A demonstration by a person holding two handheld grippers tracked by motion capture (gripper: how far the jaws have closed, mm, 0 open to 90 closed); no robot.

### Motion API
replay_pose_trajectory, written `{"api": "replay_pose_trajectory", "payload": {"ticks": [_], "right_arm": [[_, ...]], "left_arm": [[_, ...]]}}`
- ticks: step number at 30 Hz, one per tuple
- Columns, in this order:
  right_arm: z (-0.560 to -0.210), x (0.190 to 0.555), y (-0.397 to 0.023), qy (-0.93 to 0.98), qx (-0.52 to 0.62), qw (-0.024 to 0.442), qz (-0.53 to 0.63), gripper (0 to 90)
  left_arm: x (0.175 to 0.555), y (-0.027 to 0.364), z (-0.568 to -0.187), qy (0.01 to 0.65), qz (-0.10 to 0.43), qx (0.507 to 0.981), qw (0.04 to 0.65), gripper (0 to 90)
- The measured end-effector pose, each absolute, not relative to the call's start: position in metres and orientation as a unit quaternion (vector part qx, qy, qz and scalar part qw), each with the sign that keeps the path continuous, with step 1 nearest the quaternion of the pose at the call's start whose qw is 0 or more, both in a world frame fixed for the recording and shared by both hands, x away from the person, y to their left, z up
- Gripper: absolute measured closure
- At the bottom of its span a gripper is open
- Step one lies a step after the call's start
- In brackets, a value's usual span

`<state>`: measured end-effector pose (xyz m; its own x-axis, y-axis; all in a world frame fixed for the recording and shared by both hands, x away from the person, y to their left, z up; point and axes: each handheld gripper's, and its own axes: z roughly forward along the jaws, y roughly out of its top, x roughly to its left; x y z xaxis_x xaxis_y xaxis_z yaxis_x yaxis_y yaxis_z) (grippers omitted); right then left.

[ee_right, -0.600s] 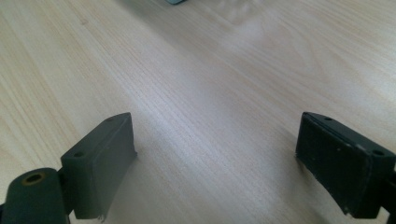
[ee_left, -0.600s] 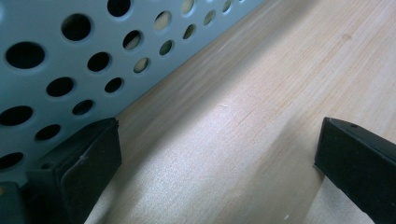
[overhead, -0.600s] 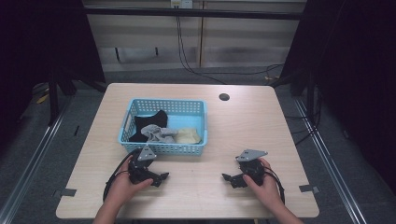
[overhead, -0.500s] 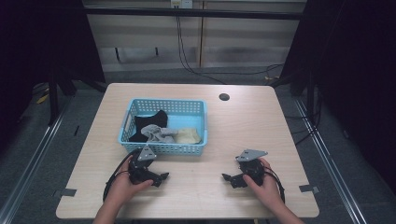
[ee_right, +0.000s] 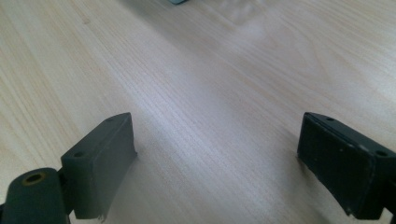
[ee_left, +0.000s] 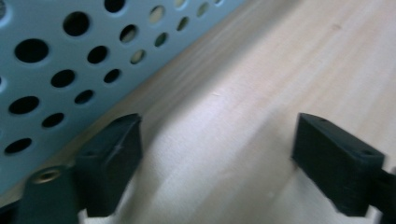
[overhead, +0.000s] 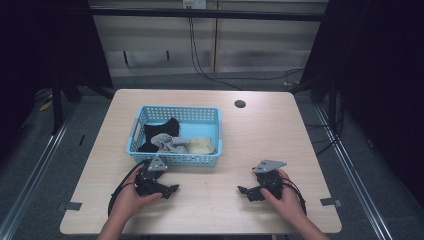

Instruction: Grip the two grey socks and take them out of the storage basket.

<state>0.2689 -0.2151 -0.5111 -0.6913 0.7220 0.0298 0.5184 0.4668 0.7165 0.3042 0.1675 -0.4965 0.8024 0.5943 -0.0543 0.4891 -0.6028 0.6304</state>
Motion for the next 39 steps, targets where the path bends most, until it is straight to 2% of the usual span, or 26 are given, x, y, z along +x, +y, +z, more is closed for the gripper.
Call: {"api": "replay_pose_trajectory", "payload": {"ticks": [11,22,39], "right_arm": [[-0.511,0.269,-0.215,0.845,0.367,0.14,0.363,10.8],[-0.511,0.269,-0.215,0.845,0.367,0.14,0.364,10.8],[-0.511,0.269,-0.215,0.845,0.367,0.14,0.364,10.8]], "left_arm": [[0.3,0.158,-0.474,0.284,0.036,0.918,0.273,20.7],[0.302,0.155,-0.438,0.282,0.029,0.92,0.269,20.7],[0.336,0.15,-0.393,0.298,0.021,0.926,0.229,20.8]]}}
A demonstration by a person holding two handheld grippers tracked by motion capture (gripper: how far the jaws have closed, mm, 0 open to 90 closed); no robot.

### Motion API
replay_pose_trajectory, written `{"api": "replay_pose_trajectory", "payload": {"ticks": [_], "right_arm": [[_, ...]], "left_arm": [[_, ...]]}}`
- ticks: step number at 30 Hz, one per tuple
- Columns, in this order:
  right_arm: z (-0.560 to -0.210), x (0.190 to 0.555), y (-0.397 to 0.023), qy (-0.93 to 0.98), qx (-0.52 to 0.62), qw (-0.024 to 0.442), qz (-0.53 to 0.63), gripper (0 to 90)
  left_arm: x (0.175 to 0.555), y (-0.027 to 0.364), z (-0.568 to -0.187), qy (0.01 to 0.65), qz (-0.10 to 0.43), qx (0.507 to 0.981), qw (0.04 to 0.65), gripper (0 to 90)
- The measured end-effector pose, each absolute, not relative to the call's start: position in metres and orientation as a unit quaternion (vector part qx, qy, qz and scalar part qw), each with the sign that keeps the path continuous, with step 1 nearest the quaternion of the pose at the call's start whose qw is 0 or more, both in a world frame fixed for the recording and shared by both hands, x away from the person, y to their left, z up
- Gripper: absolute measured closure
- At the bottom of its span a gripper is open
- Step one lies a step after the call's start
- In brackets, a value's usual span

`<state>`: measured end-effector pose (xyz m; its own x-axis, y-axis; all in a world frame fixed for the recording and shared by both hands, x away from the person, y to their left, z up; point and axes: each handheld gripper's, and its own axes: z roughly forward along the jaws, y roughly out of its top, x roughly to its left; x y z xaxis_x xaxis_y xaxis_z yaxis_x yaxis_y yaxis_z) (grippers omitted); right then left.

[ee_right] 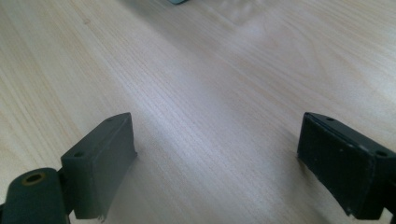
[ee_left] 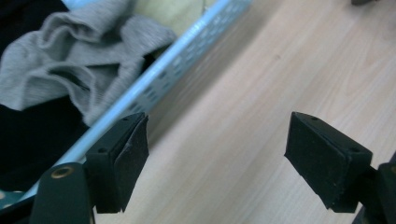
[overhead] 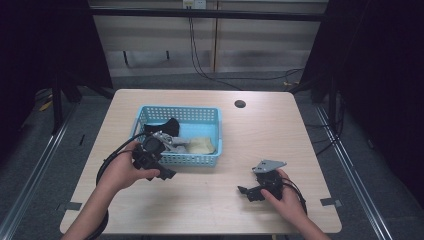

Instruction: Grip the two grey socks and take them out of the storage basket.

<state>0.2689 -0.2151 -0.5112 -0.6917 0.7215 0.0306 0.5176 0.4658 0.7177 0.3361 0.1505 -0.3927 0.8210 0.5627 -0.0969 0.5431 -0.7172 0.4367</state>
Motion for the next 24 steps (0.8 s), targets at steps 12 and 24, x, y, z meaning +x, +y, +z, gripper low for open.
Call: {"api": "replay_pose_trajectory", "payload": {"ticks": [12,24], "right_arm": [[-0.511,0.269,-0.215,0.844,0.368,0.14,0.365,10.7],[-0.511,0.269,-0.215,0.844,0.367,0.142,0.365,10.8]], "left_arm": [[0.377,0.152,-0.389,0.339,0.041,0.913,0.223,21.3],[0.415,0.146,-0.404,0.383,0.057,0.892,0.232,23.3]]}}
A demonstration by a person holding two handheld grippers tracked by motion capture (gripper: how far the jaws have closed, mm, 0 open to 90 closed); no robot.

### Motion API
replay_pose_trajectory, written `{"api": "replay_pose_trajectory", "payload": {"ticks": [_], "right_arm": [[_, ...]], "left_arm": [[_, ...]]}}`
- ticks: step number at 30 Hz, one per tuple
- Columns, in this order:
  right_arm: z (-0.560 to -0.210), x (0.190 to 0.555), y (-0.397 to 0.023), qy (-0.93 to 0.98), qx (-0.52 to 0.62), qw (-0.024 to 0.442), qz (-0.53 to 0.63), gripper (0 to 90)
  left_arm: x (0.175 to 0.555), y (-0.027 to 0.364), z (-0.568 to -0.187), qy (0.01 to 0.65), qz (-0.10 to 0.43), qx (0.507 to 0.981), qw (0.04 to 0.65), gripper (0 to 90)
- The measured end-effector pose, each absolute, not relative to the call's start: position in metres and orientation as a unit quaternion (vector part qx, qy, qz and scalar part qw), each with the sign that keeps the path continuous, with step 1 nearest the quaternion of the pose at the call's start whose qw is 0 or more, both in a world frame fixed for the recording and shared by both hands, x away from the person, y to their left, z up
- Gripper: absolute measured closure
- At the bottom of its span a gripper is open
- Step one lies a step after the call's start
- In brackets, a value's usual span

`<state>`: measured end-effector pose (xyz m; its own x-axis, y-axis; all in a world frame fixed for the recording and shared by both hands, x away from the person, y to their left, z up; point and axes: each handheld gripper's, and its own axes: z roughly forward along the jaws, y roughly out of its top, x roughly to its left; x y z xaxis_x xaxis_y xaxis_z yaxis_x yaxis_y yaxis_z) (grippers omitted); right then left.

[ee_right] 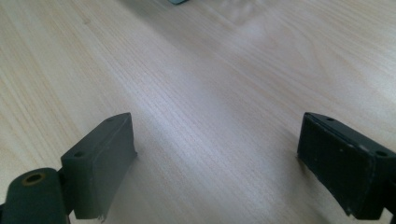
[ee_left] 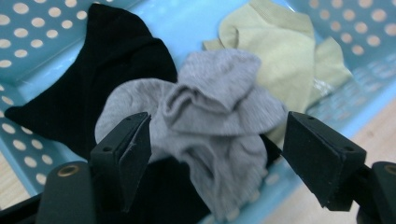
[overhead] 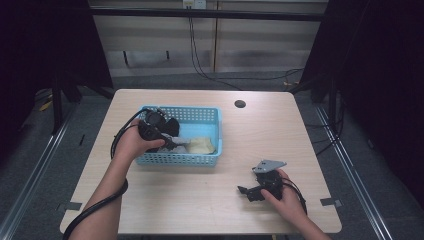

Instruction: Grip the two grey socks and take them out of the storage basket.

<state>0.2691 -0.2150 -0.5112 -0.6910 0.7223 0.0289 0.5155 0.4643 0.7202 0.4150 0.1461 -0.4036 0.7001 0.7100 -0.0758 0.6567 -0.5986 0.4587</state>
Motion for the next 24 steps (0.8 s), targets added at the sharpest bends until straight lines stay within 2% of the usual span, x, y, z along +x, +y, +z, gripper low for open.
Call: {"api": "replay_pose_trajectory", "payload": {"ticks": [14,17,20,23,24], "right_arm": [[-0.511,0.269,-0.215,0.844,0.367,0.142,0.365,10.7],[-0.511,0.269,-0.215,0.844,0.366,0.142,0.365,10.7],[-0.511,0.269,-0.215,0.844,0.366,0.141,0.365,10.8],[-0.511,0.269,-0.215,0.844,0.367,0.142,0.365,10.7],[-0.511,0.269,-0.215,0.844,0.367,0.142,0.364,10.8]], "left_arm": [[0.432,0.131,-0.427,0.378,0.052,0.901,0.204,25.2],[0.434,0.13,-0.435,0.383,0.037,0.902,0.194,26.8],[0.434,0.129,-0.438,0.385,0.032,0.902,0.194,31.9],[0.434,0.128,-0.438,0.383,0.027,0.905,0.182,42.3],[0.434,0.127,-0.439,0.376,0.032,0.911,0.167,48.7]]}}
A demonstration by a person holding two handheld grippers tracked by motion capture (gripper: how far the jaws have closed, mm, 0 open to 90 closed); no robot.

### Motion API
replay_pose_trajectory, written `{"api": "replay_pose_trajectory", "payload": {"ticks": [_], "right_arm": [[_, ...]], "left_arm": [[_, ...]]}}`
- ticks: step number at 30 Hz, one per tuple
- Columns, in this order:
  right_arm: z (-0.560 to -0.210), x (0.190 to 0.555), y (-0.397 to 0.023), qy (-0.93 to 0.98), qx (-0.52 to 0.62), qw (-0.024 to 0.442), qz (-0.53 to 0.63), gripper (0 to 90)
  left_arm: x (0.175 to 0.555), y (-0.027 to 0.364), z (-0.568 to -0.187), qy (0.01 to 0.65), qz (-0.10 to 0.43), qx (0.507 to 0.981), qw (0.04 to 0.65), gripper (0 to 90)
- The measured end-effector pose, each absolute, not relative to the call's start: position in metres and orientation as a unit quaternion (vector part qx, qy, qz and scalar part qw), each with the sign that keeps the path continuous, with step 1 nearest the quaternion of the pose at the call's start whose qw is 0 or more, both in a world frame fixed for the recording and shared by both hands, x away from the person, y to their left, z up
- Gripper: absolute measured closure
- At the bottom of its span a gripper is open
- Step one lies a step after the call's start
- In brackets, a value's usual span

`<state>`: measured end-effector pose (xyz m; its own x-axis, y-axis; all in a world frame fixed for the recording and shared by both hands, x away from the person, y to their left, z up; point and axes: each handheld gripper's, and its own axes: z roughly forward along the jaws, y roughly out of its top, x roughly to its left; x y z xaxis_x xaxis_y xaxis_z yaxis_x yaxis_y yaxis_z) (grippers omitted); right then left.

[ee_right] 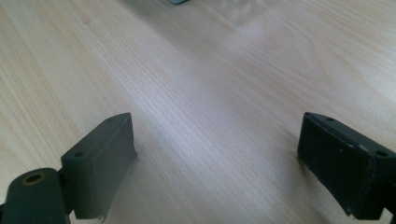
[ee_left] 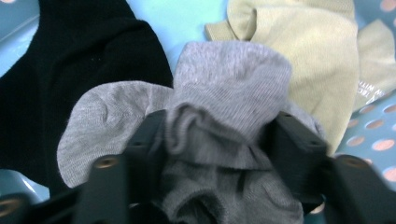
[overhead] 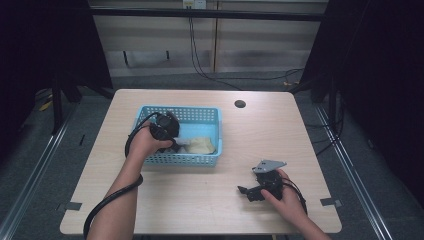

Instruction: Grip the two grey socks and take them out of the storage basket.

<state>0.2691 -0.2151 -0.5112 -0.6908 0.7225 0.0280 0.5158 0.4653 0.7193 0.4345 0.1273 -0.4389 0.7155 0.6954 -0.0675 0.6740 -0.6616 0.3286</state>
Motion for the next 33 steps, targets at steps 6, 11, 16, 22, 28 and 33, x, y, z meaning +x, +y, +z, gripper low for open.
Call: {"api": "replay_pose_trajectory", "payload": {"ticks": [6,11,16,22,28,33], "right_arm": [[-0.511,0.269,-0.215,0.844,0.368,0.14,0.365,10.7],[-0.511,0.269,-0.215,0.844,0.367,0.141,0.365,10.7],[-0.511,0.269,-0.215,0.844,0.367,0.141,0.365,10.8],[-0.511,0.269,-0.215,0.844,0.366,0.141,0.365,10.7],[-0.511,0.269,-0.215,0.844,0.367,0.141,0.365,10.7],[-0.511,0.269,-0.215,0.844,0.367,0.141,0.365,10.7]], "left_arm": [[0.435,0.126,-0.442,0.378,0.032,0.915,0.14,69.4],[0.437,0.126,-0.431,0.388,0.022,0.91,0.147,77.2],[0.438,0.127,-0.42,0.392,0.019,0.907,0.151,77.8],[0.439,0.126,-0.399,0.391,0.015,0.907,0.158,78.4],[0.441,0.127,-0.383,0.39,0.012,0.906,0.165,78.6],[0.442,0.127,-0.374,0.385,0.008,0.908,0.164,78.6]]}}
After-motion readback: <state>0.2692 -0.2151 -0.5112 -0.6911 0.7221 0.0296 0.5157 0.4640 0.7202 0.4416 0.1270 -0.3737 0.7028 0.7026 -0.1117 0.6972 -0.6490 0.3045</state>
